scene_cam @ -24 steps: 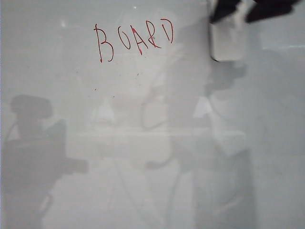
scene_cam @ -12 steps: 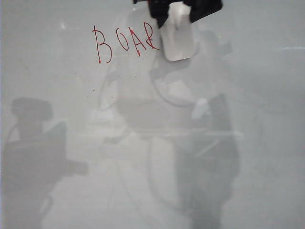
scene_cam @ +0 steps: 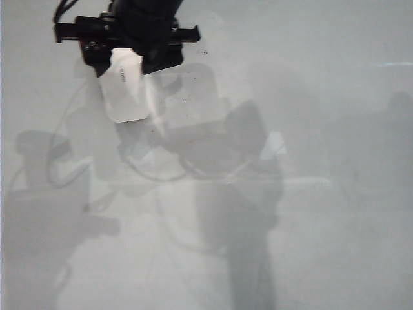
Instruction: Grab the whiteboard eraser that is attached to the surface of the whiteboard and use it to clean the writing on the whiteboard.
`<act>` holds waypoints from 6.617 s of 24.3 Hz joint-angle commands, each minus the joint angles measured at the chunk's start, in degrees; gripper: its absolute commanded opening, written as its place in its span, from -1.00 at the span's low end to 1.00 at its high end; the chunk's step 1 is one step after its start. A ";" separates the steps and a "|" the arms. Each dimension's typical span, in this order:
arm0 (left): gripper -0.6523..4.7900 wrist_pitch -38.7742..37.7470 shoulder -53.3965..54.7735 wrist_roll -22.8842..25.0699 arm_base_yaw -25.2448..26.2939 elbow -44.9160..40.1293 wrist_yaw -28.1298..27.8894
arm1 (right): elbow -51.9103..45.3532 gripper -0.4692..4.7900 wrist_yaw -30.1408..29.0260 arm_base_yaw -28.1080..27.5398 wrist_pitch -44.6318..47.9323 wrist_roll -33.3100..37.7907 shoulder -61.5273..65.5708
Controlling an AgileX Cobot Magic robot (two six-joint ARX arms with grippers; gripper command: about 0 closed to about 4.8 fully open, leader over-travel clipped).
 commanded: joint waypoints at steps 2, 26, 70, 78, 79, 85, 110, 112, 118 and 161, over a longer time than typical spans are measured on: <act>-0.78 0.77 0.09 0.09 0.20 0.11 0.09 | 1.22 -0.21 6.08 0.87 2.29 -8.90 -2.08; -0.78 0.79 0.09 0.07 0.31 0.11 -3.50 | 1.14 -0.21 12.63 0.44 -10.10 -17.00 -3.82; -0.78 20.15 0.07 2.78 0.37 -14.84 -35.63 | -49.03 -0.26 25.64 2.21 -23.82 4.90 -84.96; -0.78 23.10 0.07 2.86 0.11 -20.46 -33.05 | -60.04 -0.26 24.90 2.16 -23.87 4.92 -101.00; -0.78 23.26 0.07 2.89 0.11 -21.16 -32.44 | -61.22 -0.26 24.00 2.19 -23.89 4.90 -102.27; -0.78 22.08 0.04 5.81 0.11 -24.33 -27.76 | -66.84 -0.26 18.32 2.21 -21.51 4.94 -106.31; -0.78 20.85 0.04 14.88 0.07 -24.33 -26.80 | -76.48 -0.27 -0.57 -25.18 -2.01 -5.55 -105.66; -0.78 20.87 0.04 14.88 0.07 -24.33 -26.77 | -73.18 -0.26 -2.38 -28.44 -4.83 -3.52 -103.65; -0.78 20.87 0.04 14.88 0.04 -24.33 -26.80 | -65.77 -0.26 -4.92 -29.00 -5.20 -6.99 -93.00; -0.78 20.85 -0.02 14.88 0.07 -24.33 -26.82 | -48.87 0.82 -9.35 -38.49 34.82 -1.95 -38.62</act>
